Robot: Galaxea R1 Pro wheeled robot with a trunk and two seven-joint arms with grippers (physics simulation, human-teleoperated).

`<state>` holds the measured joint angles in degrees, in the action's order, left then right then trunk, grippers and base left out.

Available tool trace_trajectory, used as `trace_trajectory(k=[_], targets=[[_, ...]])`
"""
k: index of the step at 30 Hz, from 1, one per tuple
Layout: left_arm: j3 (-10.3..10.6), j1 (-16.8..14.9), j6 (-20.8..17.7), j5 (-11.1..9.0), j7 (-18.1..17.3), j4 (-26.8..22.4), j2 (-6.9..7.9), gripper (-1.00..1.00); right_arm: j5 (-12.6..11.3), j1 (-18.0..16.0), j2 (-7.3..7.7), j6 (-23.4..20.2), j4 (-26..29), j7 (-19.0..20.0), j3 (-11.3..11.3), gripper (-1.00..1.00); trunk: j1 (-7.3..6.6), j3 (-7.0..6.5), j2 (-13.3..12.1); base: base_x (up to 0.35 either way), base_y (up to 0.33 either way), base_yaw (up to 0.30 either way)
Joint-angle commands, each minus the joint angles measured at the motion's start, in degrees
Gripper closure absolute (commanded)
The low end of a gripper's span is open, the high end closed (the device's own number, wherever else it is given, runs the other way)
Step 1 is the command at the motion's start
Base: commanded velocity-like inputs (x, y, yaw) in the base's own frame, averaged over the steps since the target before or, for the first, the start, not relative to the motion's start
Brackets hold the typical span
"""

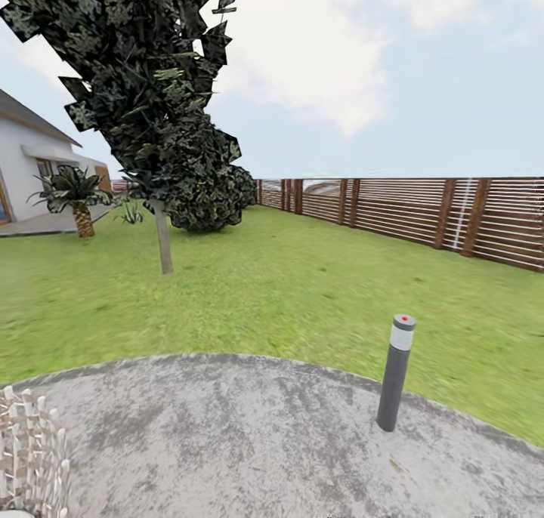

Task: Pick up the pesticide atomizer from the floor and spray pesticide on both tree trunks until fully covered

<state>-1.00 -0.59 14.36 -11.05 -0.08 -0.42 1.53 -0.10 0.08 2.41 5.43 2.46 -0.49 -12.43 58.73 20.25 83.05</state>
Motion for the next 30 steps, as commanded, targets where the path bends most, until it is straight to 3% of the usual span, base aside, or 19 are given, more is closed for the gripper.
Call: trace_trajectory(k=[1, 21, 30], targets=[[-0.1, 0.0, 0.3, -0.2, 0.0, 0.0, -0.01, -1.0, 0.0, 0.0, 0.07, 0.2, 0.1, 0.0, -0.4, -1.0, 0.0, 0.02, 0.0, 0.0, 0.0, -0.278], [0.0, 0.1, 1.3, -0.4, 0.0, 0.0, -0.04, -1.0, 0.0, 0.0, 0.26, 2.1, 0.2, -0.1, -1.1, -1.0, 0.0, -0.17, 0.0, 0.0, 0.0, -0.275], [0.0, 0.1, 1.4, -0.4, 0.0, 0.0, -0.04, -1.0, 0.1, 0.0, 0.23, 2.2, 0.3, -0.1, -1.0, -1.0, 0.0, -0.17, 0.0, 0.0, 0.0, -0.064]])
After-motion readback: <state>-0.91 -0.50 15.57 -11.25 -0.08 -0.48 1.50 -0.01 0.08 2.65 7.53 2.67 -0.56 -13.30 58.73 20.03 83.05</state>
